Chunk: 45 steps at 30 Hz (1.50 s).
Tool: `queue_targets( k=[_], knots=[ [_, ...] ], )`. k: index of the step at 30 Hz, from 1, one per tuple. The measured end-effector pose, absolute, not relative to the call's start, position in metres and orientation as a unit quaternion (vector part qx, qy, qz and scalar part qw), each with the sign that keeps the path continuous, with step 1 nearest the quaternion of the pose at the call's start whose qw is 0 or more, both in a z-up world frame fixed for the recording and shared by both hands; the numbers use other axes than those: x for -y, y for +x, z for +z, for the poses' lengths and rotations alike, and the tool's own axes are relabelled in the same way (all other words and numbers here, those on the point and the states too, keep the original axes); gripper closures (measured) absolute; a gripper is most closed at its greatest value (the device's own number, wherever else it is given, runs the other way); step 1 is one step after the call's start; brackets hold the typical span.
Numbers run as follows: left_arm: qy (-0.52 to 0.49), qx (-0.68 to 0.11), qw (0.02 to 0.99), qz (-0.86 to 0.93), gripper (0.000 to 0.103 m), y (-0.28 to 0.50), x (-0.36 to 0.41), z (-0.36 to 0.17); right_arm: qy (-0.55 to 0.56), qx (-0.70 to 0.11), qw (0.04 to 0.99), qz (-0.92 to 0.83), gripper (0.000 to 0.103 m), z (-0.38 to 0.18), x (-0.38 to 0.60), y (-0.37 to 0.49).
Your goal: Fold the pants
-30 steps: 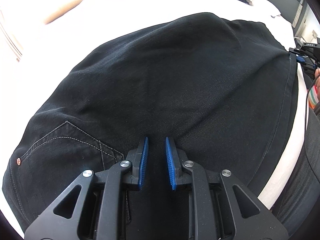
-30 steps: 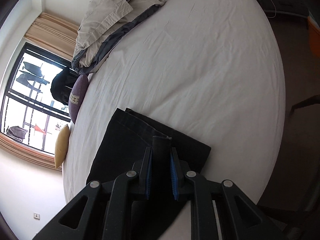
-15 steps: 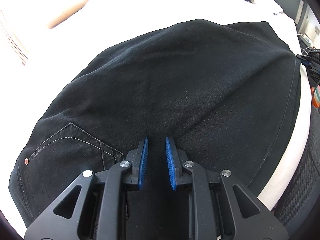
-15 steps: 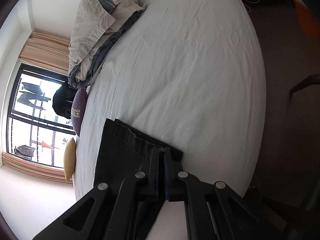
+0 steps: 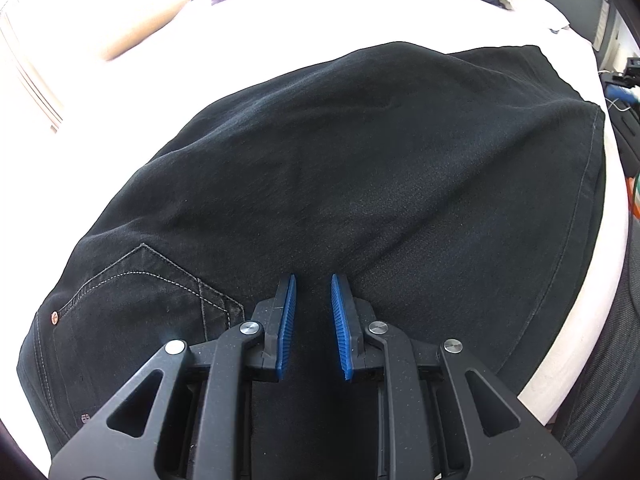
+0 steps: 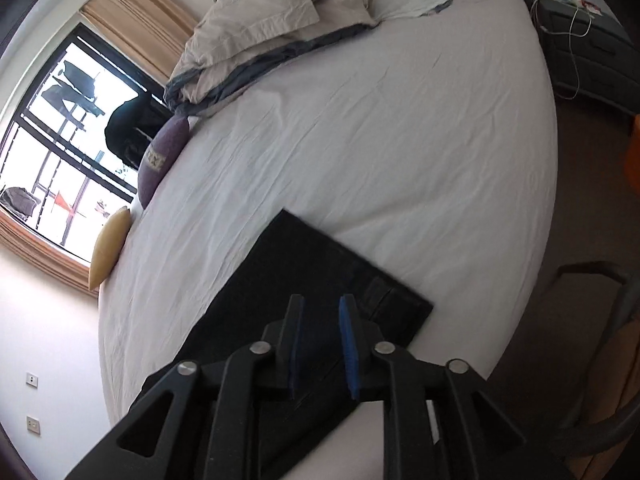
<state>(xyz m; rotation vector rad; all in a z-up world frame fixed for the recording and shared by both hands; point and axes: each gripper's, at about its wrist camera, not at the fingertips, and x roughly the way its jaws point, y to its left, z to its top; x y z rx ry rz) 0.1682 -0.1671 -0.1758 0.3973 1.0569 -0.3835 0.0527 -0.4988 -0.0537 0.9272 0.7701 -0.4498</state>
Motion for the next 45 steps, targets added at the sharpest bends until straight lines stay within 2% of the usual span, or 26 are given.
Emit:
queue_targets(
  k=[7, 13, 17, 18, 19, 23, 26, 30, 35, 38, 41, 45],
  knots=[
    [0.178, -0.500, 0.828, -0.182, 0.085, 0.165, 0.163, -0.173, 0.563, -0.391, 0.720, -0.103, 0.071, -0.100, 0.458, 0.033],
    [0.174, -0.500, 0.828, -0.184, 0.085, 0.161, 0.161, -0.173, 0.593, -0.401, 0.694, -0.079, 0.070, -0.129, 0.440, 0.046],
    [0.171, -0.501, 0.828, -0.183, 0.085, 0.164, 0.160, -0.172, 0.620, -0.378, 0.685, -0.054, 0.071, -0.140, 0.442, 0.053],
    [0.172, -0.501, 0.828, -0.182, 0.085, 0.164, 0.160, -0.171, 0.619, -0.377, 0.687, -0.053, 0.076, -0.141, 0.443, 0.054],
    [0.172, -0.501, 0.828, -0.182, 0.085, 0.164, 0.160, -0.171, 0.616, -0.375, 0.690, -0.053, 0.097, -0.142, 0.444, 0.055],
    [0.168, -0.505, 0.826, -0.185, 0.085, 0.165, 0.159, -0.170, 0.615, -0.364, 0.696, -0.068, 0.099, -0.139, 0.447, 0.041],
    [0.162, -0.508, 0.824, -0.194, 0.085, 0.165, 0.157, -0.167, 0.610, -0.355, 0.703, -0.085, 0.100, -0.133, 0.453, 0.030],
    [0.178, -0.496, 0.827, -0.196, 0.085, 0.161, 0.160, -0.171, 0.632, -0.356, 0.682, -0.093, 0.101, -0.156, 0.462, 0.026],
    [0.173, -0.491, 0.830, -0.202, 0.085, 0.158, 0.155, -0.172, 0.606, -0.368, 0.697, -0.106, 0.100, -0.142, 0.466, 0.027],
    [0.165, -0.497, 0.828, -0.202, 0.085, 0.158, 0.151, -0.169, 0.550, -0.395, 0.719, -0.156, 0.085, -0.113, 0.473, 0.019],
    [0.152, -0.496, 0.831, -0.202, 0.085, 0.158, 0.146, -0.165, 0.490, -0.378, 0.773, -0.138, 0.085, -0.067, 0.469, 0.032],
    [0.139, -0.482, 0.841, -0.204, 0.085, 0.156, 0.140, -0.157, 0.448, -0.380, 0.809, 0.020, 0.082, -0.041, 0.422, 0.103]
  ],
)
